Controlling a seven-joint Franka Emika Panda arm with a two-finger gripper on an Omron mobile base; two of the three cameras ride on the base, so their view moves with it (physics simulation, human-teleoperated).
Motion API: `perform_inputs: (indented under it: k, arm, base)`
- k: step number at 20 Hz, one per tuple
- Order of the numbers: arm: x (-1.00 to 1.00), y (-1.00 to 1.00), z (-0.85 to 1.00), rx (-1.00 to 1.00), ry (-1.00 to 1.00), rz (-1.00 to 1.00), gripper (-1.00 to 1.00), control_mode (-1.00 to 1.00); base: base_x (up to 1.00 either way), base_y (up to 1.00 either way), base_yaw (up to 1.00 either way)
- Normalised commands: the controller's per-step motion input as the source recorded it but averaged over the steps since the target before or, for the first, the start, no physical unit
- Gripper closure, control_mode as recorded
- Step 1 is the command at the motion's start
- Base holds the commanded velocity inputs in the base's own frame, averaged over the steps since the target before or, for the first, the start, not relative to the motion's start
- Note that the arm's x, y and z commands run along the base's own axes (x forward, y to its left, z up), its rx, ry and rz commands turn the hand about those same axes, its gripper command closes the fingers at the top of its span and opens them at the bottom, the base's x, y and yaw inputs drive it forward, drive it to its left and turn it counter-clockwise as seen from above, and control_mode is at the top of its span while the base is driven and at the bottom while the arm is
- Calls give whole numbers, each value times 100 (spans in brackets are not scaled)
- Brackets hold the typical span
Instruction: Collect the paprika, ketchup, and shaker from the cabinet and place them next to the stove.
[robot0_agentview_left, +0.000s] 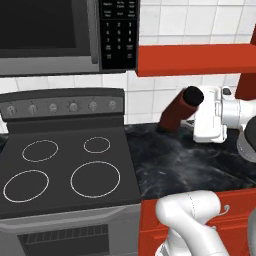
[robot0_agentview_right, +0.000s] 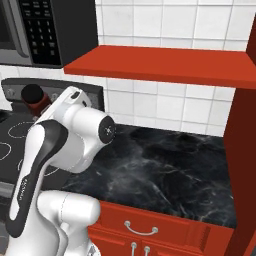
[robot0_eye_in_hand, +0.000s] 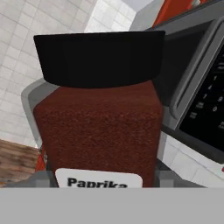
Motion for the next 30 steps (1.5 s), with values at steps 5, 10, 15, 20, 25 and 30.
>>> perform_inputs:
  k: [5, 10, 15, 20, 25, 30]
  arm:
    - [5, 0, -8, -1, 5, 0, 100, -100]
    - [36, 0, -76, -11, 33, 0, 100, -100]
    - [53, -11, -54, -2, 28, 0, 100, -100]
    - [68, -23, -37, 0, 17, 0, 100, -100]
    - [73, -20, -48, 0, 8, 0, 100, -100]
    - [71, -13, -62, 0, 0, 0, 100, -100]
  base:
    - [28, 0, -4]
    - [0, 0, 0]
    - [0, 0, 0]
    - [0, 0, 0]
    - [0, 0, 0]
    - [0, 0, 0]
